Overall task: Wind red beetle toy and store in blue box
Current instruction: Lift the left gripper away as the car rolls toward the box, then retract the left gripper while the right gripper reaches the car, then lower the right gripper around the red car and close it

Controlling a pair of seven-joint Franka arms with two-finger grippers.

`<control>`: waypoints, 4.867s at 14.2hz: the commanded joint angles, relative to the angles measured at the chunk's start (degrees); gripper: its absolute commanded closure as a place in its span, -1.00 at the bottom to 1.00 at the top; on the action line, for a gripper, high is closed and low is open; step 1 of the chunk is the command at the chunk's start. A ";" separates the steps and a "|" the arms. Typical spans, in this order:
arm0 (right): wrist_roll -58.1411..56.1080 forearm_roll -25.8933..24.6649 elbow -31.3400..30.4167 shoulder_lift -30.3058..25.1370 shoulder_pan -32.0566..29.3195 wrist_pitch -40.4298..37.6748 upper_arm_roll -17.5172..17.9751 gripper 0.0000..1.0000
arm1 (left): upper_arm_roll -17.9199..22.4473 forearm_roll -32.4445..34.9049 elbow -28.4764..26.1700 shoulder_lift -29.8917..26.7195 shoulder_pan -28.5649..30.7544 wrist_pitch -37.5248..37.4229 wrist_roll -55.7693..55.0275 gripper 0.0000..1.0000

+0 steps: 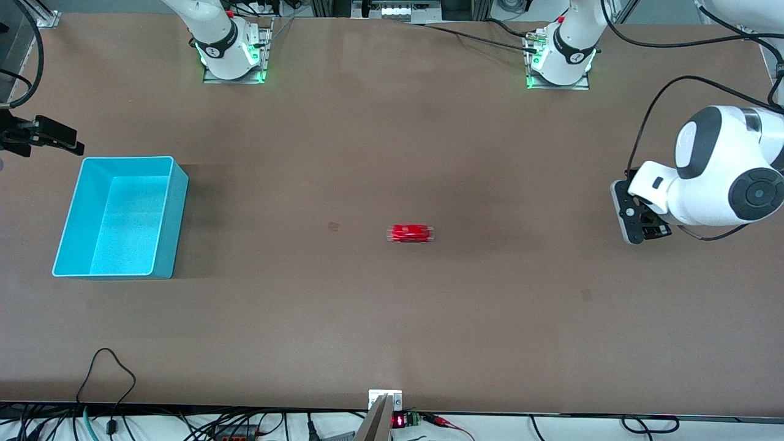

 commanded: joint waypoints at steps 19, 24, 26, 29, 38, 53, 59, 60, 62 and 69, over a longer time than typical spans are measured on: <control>0.08 1.48 -0.06 0.56 -0.47 0.48 0.30 -1.00 | 5.95 -4.91 14.29 -9.90 -10.86 -13.62 -52.73 -1.00; 0.26 1.48 -0.23 3.53 1.63 0.92 0.92 -1.00 | 12.12 -9.66 -1.29 -20.02 -11.66 0.56 -68.63 -1.00; 0.43 1.57 -0.23 6.18 3.74 1.01 0.92 -1.00 | 13.09 -9.66 -3.14 -21.60 -11.40 -0.05 -68.38 -1.00; 0.08 2.09 -0.58 8.47 3.66 1.71 1.01 -1.00 | 12.48 -9.66 -4.39 -23.20 -11.05 -0.22 -68.03 -1.00; -23.42 1.83 -14.20 8.91 3.93 15.76 2.40 -1.00 | 12.39 -9.66 -3.85 -22.93 -10.79 -0.31 -61.00 -1.00; -78.48 -5.90 -37.50 13.57 -0.64 58.31 9.36 -1.00 | 12.74 -9.75 -3.77 -22.93 -10.79 -1.10 -60.65 -1.00; -82.71 -5.90 -37.85 17.26 -2.23 61.91 9.36 -1.00 | 12.56 -9.75 -3.68 -22.93 -10.87 -1.72 -60.74 -1.00; -82.71 -5.90 -38.46 17.87 -2.23 63.05 9.36 -1.00 | 12.56 -9.75 -3.33 -22.93 -10.79 -1.72 -60.65 -1.00; -82.71 -5.90 -39.25 19.02 -2.23 65.51 9.36 -1.00 | 12.56 -9.75 -2.80 -22.58 -10.87 -1.81 -60.65 -1.00; -81.84 -5.55 -39.00 20.08 -2.23 66.49 9.36 0.00 | 12.39 -9.66 -1.57 -22.58 -10.87 -2.25 -60.73 -1.00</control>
